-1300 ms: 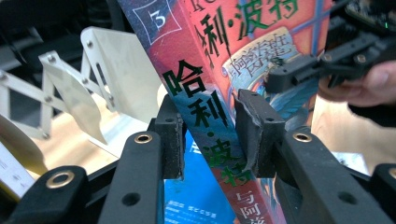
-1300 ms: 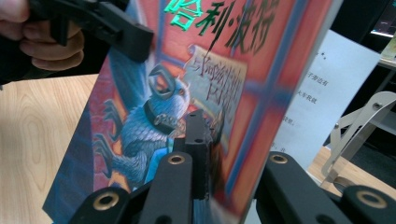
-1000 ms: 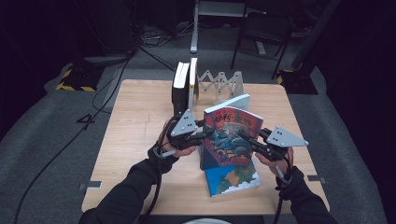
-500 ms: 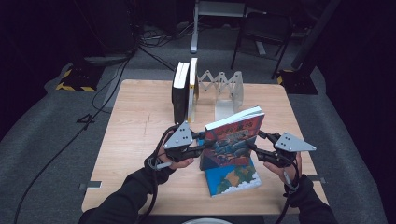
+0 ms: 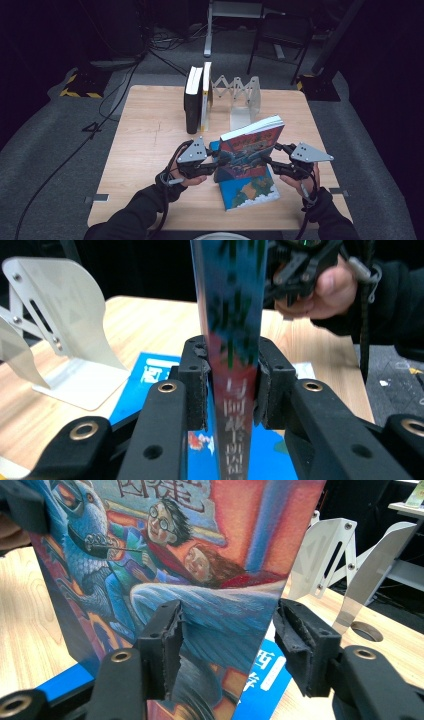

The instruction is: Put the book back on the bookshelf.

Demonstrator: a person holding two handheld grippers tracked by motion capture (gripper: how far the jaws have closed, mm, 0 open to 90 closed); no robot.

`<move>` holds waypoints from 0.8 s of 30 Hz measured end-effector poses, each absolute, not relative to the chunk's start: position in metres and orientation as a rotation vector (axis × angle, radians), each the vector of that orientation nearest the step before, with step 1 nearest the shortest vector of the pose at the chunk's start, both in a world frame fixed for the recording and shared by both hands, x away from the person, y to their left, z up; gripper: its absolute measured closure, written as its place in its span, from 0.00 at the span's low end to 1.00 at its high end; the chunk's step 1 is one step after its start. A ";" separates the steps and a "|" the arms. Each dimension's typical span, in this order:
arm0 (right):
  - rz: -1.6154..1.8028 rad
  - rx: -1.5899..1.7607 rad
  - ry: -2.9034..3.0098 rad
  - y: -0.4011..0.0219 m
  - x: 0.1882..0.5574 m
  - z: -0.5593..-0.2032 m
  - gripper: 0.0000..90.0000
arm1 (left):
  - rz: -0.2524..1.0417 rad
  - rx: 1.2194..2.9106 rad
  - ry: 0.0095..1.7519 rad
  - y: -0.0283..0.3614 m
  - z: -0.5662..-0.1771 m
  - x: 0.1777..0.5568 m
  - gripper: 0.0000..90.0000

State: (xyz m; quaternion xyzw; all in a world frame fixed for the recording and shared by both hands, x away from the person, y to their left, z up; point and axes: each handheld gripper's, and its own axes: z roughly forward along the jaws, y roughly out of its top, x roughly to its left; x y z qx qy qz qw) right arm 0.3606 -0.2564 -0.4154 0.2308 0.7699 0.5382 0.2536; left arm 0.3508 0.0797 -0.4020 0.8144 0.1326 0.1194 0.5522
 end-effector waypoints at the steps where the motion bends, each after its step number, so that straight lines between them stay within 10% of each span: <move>1: 1.464 0.629 2.094 -0.257 0.360 -0.415 0.50 | 0.292 1.951 0.310 0.078 -0.407 0.350 0.78; 15: 1.484 0.622 2.089 -0.258 0.357 -0.416 0.50 | 0.239 2.012 0.321 0.053 -0.435 0.360 0.65; 24: 1.479 0.596 2.093 -0.259 0.355 -0.414 0.52 | 0.290 1.922 0.300 0.047 -0.414 0.363 0.77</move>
